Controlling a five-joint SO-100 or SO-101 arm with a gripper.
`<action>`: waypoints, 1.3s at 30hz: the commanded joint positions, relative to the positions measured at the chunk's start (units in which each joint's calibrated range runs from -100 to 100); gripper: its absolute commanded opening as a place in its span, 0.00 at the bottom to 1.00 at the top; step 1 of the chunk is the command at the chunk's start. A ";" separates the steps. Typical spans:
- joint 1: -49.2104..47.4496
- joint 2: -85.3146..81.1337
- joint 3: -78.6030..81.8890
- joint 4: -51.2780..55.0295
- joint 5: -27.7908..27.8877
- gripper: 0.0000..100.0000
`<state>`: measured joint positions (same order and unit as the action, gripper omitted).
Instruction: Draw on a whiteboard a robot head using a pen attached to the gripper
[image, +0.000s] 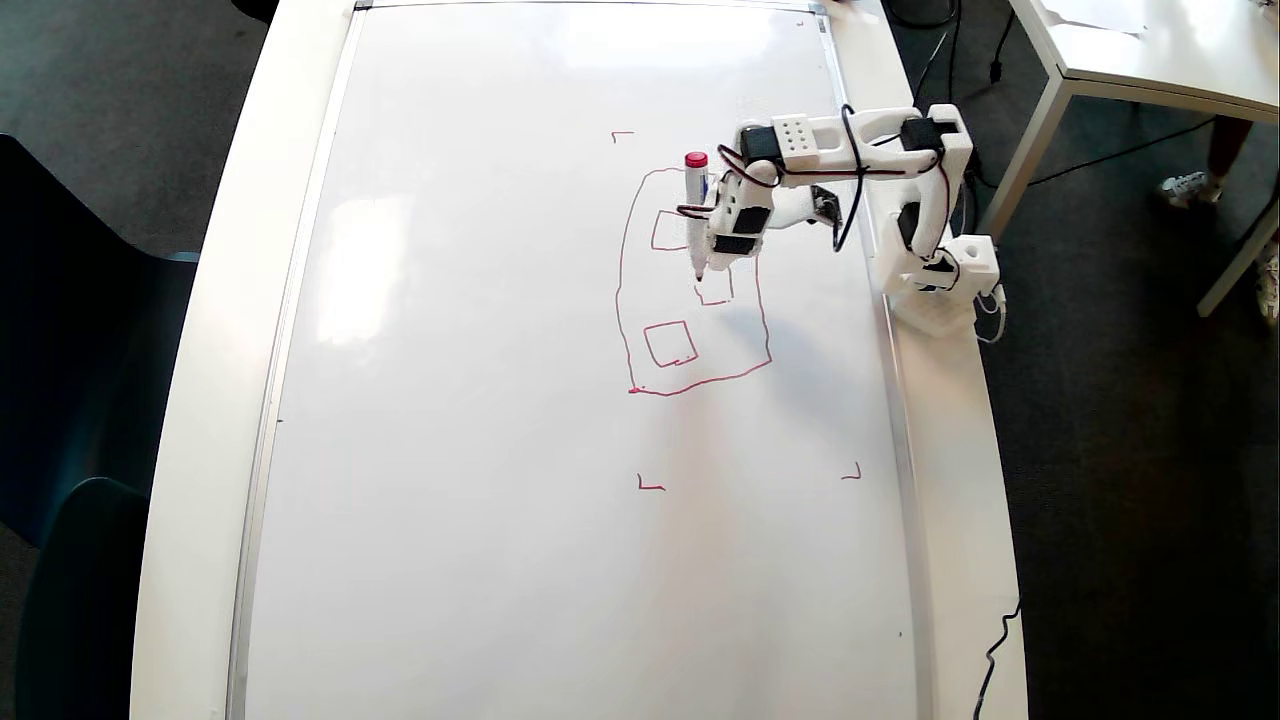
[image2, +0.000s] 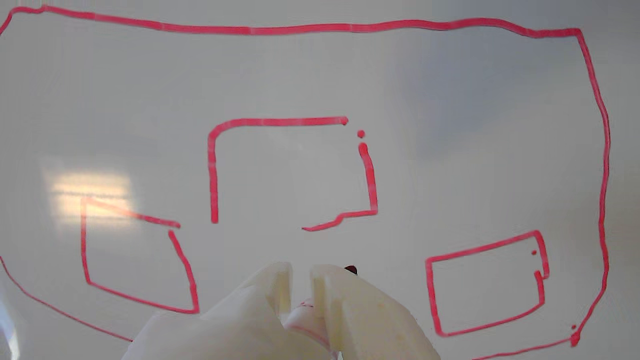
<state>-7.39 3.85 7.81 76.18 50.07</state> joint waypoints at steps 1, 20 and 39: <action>1.24 2.90 -4.23 -1.73 -0.31 0.01; 2.27 4.74 -0.14 -3.55 -0.31 0.01; 2.93 5.33 3.49 -3.64 -0.15 0.01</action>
<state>-4.90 9.36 11.38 72.21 50.01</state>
